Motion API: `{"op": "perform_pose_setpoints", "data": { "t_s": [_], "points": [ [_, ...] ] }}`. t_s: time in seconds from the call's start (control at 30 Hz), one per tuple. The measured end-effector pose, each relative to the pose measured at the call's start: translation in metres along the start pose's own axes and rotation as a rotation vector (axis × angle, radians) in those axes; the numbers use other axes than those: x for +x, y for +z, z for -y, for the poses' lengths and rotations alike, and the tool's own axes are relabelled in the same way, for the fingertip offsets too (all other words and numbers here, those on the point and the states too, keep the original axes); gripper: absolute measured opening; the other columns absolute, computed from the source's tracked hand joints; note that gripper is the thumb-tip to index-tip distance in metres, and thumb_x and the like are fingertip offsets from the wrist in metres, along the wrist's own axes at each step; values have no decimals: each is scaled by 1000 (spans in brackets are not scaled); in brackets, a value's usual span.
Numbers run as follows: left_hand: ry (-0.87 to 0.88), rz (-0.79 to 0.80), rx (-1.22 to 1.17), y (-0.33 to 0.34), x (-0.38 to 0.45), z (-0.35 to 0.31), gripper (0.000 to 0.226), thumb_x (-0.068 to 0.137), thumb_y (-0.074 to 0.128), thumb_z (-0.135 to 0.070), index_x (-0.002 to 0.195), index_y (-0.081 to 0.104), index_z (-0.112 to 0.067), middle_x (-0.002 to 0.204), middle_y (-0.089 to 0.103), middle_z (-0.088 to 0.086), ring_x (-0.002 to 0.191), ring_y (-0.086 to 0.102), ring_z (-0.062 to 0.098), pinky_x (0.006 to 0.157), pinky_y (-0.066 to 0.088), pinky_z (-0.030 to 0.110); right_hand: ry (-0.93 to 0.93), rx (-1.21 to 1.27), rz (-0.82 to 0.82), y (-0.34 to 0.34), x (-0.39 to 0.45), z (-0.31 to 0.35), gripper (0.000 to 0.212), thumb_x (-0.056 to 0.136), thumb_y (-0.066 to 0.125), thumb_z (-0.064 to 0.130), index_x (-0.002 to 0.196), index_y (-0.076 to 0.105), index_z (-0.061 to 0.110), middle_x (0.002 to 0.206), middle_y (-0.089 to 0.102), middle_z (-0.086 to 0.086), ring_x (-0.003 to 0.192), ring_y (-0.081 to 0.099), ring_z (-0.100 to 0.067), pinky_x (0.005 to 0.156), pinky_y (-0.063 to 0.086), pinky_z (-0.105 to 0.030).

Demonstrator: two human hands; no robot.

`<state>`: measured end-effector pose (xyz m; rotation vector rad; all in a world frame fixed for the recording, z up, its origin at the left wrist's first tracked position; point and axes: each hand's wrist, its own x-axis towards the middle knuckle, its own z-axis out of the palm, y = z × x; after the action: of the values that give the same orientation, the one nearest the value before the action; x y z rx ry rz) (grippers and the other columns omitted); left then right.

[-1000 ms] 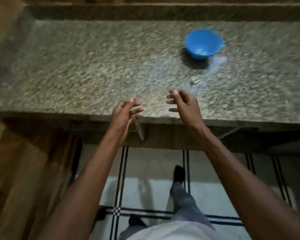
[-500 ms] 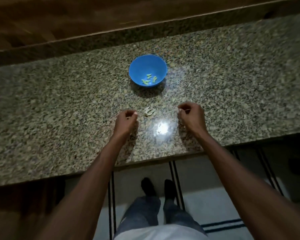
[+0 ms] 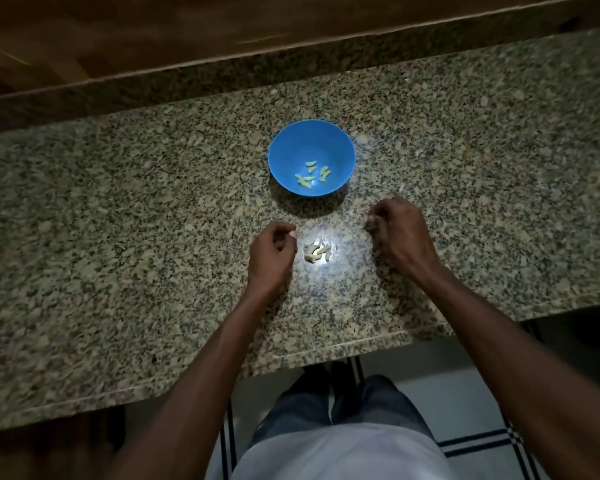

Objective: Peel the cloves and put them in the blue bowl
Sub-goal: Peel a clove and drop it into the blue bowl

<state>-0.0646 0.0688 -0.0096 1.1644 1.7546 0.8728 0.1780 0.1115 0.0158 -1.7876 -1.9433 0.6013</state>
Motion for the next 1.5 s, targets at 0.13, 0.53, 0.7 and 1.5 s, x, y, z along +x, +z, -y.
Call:
{"op": "perform_pose_setpoints", "data": {
  "t_s": [0.13, 0.53, 0.7, 1.5],
  "points": [
    [54, 9, 26, 1, 7, -7, 8, 99, 65, -18, 104, 71, -16, 91, 73, -1, 85, 68, 12, 74, 54, 27, 143, 356, -45, -28, 28, 40, 9, 93, 78, 22, 100, 77, 15, 88, 75, 6, 75, 70, 2, 64, 53, -8],
    [303, 104, 380, 21, -6, -6, 28, 84, 81, -39, 100, 73, -18, 98, 55, -2, 94, 54, 17, 76, 49, 34, 48, 474, 56, -7, 77, 59, 13, 89, 77, 11, 102, 81, 11, 100, 78, -1, 85, 76, -9, 76, 65, -30],
    [258, 113, 400, 23, -18, -2, 25, 83, 84, -20, 104, 72, -16, 105, 54, -2, 97, 55, 15, 80, 56, 36, 93, 541, 104, -10, 33, 38, 13, 92, 76, 13, 104, 80, 16, 95, 78, 6, 86, 74, -8, 75, 62, -26],
    [246, -197, 464, 28, -49, -6, 8, 92, 71, -11, 100, 71, -13, 109, 54, -2, 110, 50, 13, 85, 56, 24, 110, 591, 336, 11, -1, 14, 13, 100, 67, 14, 98, 80, 13, 77, 76, -3, 71, 73, -12, 68, 63, -32]
  ]
}}
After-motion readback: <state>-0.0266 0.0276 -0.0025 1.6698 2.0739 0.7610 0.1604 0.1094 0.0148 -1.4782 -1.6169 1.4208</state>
